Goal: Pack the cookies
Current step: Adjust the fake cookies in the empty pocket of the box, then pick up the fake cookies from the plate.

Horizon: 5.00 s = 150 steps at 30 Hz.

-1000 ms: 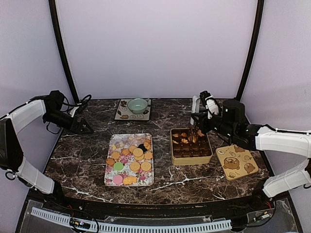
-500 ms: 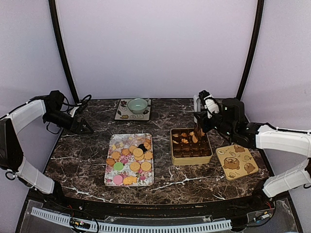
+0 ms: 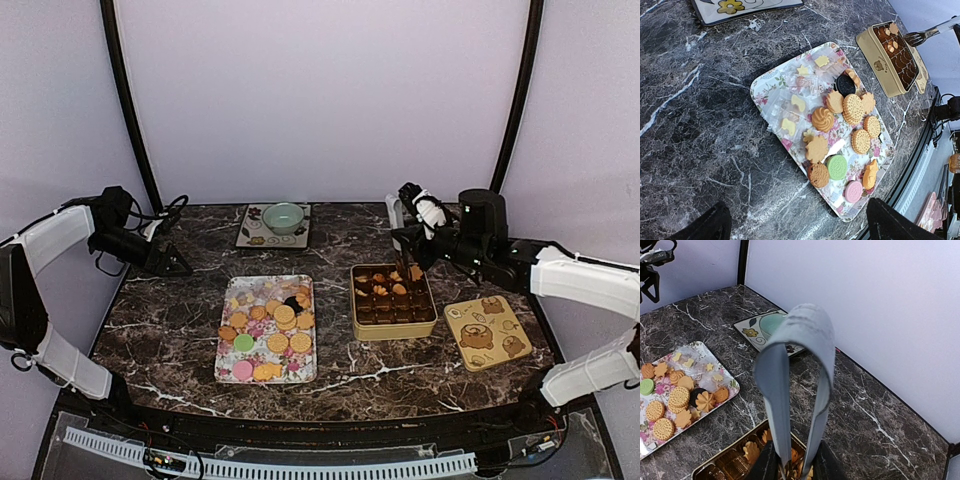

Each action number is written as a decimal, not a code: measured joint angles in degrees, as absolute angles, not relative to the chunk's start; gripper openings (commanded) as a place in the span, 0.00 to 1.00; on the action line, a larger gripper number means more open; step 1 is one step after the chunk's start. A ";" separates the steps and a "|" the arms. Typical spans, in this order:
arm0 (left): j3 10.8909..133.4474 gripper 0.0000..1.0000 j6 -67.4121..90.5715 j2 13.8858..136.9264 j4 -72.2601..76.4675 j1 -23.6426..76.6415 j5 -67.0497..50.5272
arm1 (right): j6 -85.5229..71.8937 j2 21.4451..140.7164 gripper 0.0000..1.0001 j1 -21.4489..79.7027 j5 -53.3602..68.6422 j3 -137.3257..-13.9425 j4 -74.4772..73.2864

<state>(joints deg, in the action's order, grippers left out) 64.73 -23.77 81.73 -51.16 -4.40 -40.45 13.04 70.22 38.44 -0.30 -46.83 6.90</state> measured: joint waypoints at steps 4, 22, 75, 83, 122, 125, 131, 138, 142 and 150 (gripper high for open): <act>64.73 0.97 -23.75 81.73 -51.18 -4.40 -40.45 | 14.02 70.61 0.10 37.69 2.00 -48.27 5.72; 64.75 0.99 -23.27 81.89 -51.35 -4.40 -39.44 | 4.97 78.63 0.14 58.39 -1.37 -56.75 19.55; 60.07 0.99 -20.14 80.01 -47.97 -5.41 -45.71 | 0.08 126.39 0.45 70.11 2.94 -87.85 34.54; 59.00 0.99 -19.31 78.91 -46.22 -1.80 -51.00 | -0.10 127.11 0.46 70.08 2.66 -87.77 35.79; 56.18 0.98 -24.08 78.37 -45.32 6.28 -54.11 | -6.17 122.26 0.31 68.49 -0.62 -82.32 31.57; 56.23 0.98 -24.40 78.37 -45.36 6.28 -53.54 | -7.03 120.97 0.30 68.47 -0.38 -80.82 31.73; 56.58 0.98 -24.43 78.37 -45.54 6.28 -52.10 | -10.74 118.37 0.30 67.59 1.54 -76.62 35.29; 57.30 0.98 -24.45 78.39 -45.71 6.28 -50.89 | -12.34 117.93 0.30 66.57 1.72 -75.46 36.93; 57.45 0.98 -24.47 78.39 -45.93 6.28 -50.22 | -12.12 117.93 0.38 66.46 1.72 -75.13 36.86; 58.11 0.98 -24.97 78.39 -46.26 6.17 -49.78 | -11.27 117.93 0.42 66.37 2.50 -74.37 36.73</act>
